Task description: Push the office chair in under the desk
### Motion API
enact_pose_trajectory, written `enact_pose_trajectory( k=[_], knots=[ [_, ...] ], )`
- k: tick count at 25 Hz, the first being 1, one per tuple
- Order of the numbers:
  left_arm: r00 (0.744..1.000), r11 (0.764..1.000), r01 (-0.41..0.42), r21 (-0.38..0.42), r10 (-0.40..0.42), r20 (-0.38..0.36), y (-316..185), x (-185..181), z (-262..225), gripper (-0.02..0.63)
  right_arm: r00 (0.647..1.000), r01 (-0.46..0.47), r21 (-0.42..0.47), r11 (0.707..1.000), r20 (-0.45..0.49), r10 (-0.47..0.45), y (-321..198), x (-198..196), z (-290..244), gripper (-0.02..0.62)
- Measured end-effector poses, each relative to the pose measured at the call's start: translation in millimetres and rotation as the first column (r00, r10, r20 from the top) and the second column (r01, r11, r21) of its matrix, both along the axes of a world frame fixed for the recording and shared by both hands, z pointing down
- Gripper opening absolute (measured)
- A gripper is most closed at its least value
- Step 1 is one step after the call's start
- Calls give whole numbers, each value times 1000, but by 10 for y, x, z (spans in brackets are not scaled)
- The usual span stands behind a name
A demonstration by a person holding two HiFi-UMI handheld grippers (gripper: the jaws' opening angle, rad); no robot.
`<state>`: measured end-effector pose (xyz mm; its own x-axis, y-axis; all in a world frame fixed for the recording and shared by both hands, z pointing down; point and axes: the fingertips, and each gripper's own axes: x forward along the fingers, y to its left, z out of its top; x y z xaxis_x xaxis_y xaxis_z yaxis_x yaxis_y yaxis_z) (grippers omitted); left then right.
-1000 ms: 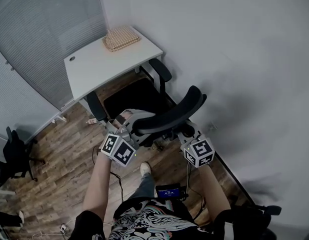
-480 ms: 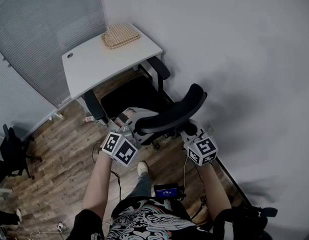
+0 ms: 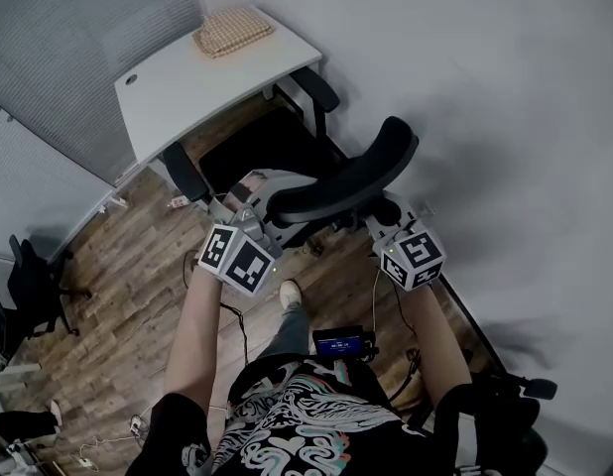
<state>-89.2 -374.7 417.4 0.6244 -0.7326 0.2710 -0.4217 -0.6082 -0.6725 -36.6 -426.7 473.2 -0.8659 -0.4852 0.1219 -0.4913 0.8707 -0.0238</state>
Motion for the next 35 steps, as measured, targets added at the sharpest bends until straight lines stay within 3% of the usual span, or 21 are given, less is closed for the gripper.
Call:
enact_pose_trajectory(
  k=[11,16,18,24,28,35],
  knots=[
    [1000,1000,18,12,-18,10,40,22,34,172,1000,-16,-15,1000,2,16,38,26,64,45],
    [995,996,92,0,-92,27,-6,-95,205,192,998,-59,-22,998,-27,58,15,78,149,54],
    [991,991,130,-29,-129,28,19,-197,346,234,996,-85,-19,996,-32,85,4,99,144,58],
    [963,973,215,-88,-226,-146,257,-435,355,267,993,-118,-62,991,-32,116,-16,168,150,79],
    [945,964,245,-99,-261,-200,353,-573,321,298,995,-97,-140,985,16,101,0,300,133,193],
    [904,947,303,-105,-321,-284,558,-805,219,307,978,-195,-114,974,53,202,247,535,114,175]
  ],
)
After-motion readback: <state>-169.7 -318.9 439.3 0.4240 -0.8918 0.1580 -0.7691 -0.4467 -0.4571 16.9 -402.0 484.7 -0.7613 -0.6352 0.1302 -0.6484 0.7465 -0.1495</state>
